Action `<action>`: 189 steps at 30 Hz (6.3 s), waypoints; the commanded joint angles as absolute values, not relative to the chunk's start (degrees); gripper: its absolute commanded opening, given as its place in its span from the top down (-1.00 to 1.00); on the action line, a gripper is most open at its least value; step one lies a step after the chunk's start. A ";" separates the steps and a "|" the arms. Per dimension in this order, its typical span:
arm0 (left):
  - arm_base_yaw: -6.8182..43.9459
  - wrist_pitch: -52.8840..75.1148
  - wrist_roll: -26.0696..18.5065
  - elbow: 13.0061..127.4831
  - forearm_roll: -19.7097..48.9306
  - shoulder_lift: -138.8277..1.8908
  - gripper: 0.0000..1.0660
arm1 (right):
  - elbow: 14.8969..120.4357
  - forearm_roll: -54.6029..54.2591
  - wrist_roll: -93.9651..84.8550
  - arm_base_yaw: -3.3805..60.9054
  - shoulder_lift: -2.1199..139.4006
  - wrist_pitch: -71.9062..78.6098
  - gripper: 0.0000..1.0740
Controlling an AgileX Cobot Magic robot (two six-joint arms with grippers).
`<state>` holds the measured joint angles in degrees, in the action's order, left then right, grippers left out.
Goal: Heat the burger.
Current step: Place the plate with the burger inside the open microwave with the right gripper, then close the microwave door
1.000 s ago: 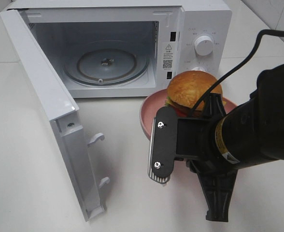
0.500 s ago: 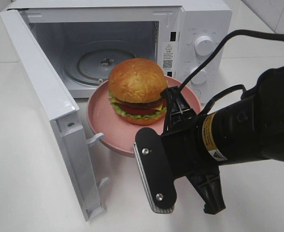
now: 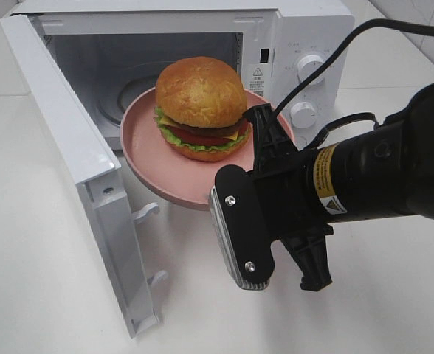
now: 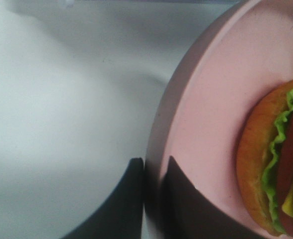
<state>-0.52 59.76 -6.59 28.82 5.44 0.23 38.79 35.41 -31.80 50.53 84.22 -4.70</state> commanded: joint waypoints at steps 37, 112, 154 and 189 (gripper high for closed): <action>-0.23 59.19 -6.59 28.65 5.61 1.26 1.00 | 56.72 37.59 -41.42 45.78 101.53 0.00 1.00; -0.23 59.19 -6.59 28.65 5.61 1.26 1.00 | 96.72 0.00 -49.27 39.76 126.51 -26.07 -0.21; -0.23 59.19 -6.59 28.65 5.61 1.26 1.00 | 96.66 0.40 -2.01 39.76 116.48 -70.76 -0.36; -0.23 59.19 -6.59 28.65 5.61 1.26 1.00 | 62.17 5.04 8.82 15.87 70.19 -70.13 -0.36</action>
<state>-0.52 59.76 -6.59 28.82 5.44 0.23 62.74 4.64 8.65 16.21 70.70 -69.79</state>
